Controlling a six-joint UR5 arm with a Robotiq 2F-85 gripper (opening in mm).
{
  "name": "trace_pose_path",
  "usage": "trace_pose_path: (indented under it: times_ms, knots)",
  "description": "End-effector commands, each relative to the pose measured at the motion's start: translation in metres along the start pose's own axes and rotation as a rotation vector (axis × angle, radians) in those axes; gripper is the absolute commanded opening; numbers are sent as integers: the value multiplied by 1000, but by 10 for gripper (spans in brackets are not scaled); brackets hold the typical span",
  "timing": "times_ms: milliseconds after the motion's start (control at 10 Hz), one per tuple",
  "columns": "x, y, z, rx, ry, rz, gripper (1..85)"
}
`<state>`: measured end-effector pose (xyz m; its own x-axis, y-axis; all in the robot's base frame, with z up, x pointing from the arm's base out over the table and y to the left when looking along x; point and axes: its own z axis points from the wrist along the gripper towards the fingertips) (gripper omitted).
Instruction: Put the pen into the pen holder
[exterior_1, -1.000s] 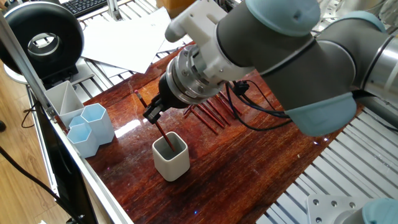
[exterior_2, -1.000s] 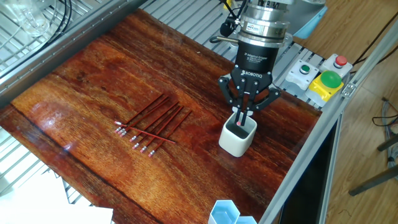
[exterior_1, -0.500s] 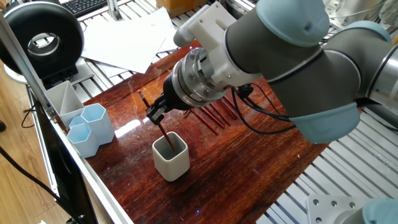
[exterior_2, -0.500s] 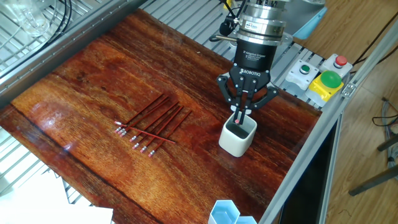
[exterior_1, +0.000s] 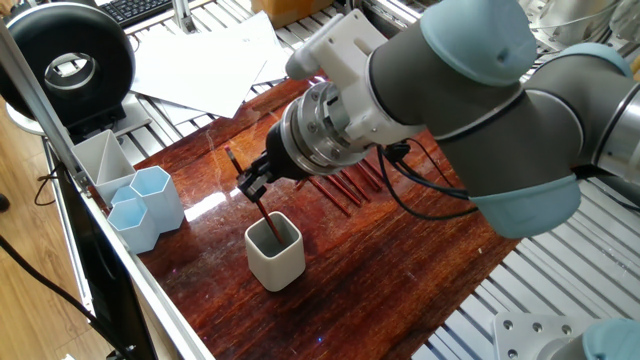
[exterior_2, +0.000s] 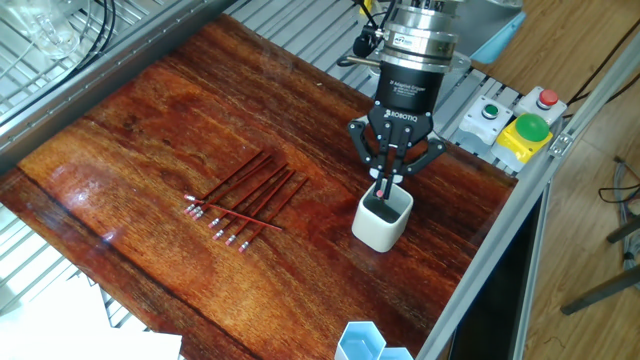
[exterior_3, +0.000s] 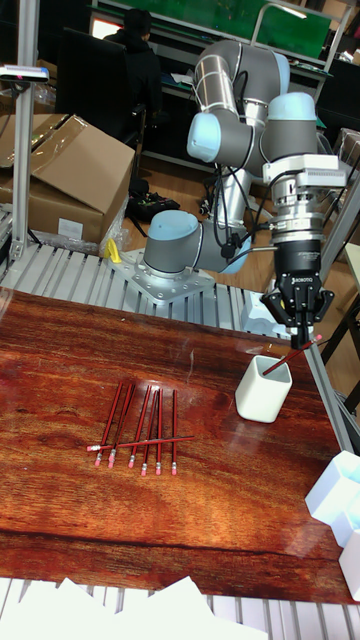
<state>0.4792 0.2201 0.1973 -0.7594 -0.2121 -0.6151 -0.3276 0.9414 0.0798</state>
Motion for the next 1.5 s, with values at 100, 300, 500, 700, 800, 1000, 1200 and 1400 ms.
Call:
trace_pose_path:
  times_ms: [100, 300, 500, 700, 800, 1000, 1200, 1400]
  knots:
    - [7, 2, -1, -13, 21, -9, 153]
    - [5, 2, -1, -14, 12, -35, 327]
    - [3, 1, -1, -11, 3, -39, 380]
    - [4, 2, -1, -13, 9, -36, 393]
    - [15, -1, -4, -6, 56, -40, 403]
    - [45, -18, -18, 37, 213, -60, 397]
    - [40, -46, -32, 63, 341, -110, 387]
    - [24, -72, -36, 67, 452, -106, 387]
